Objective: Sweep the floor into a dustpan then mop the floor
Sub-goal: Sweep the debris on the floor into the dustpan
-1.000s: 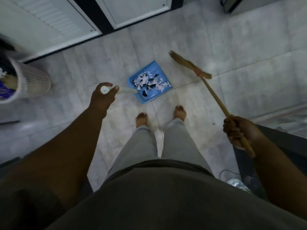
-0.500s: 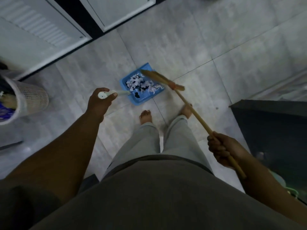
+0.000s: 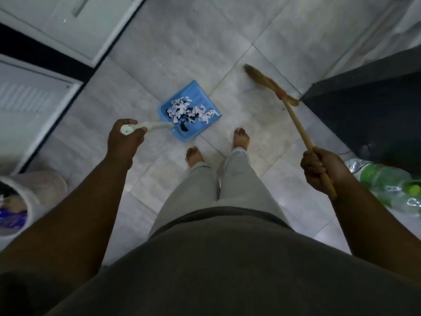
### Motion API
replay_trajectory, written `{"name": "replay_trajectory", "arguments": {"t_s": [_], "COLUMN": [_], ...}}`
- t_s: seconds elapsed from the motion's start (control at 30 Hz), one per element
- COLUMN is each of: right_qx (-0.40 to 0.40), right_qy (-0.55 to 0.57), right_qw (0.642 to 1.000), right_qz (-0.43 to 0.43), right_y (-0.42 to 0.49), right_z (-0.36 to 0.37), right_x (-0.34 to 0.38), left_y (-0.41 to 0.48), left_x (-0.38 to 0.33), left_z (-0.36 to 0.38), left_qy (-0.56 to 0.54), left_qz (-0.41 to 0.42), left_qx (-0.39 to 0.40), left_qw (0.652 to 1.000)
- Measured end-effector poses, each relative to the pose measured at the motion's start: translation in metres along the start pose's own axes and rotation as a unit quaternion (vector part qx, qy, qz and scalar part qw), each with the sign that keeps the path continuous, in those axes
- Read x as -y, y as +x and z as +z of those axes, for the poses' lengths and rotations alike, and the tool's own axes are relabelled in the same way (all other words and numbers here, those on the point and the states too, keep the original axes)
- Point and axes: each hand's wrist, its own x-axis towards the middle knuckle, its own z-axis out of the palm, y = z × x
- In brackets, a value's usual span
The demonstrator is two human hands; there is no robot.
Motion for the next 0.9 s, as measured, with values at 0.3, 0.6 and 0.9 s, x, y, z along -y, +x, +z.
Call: {"name": "replay_trajectory", "arguments": {"t_s": [0.3,0.6,0.9], "right_qx": [-0.013,0.063,0.060], "right_qy": [0.199,0.162,0.099], "right_qw": [0.979,0.982,0.993], "right_qz": [-0.043,0.079,0.017], "right_y": [0.043,0.027,0.000], "right_z": [-0.039,-0.028,-0.052], "right_x": [0.006,-0.061,-0.006], "left_y": [0.011,0.015,0.012], "left_x": [-0.051,-0.058,-0.066], "left_z": [0.063,0.097,0.102], "left_qy": [0.150,0.118,0.051], "left_qz": [0.074,0.066,0.036], "left_qx": [0.057,0.082,0.057], "left_qw": [0.984,0.987,0.996]}}
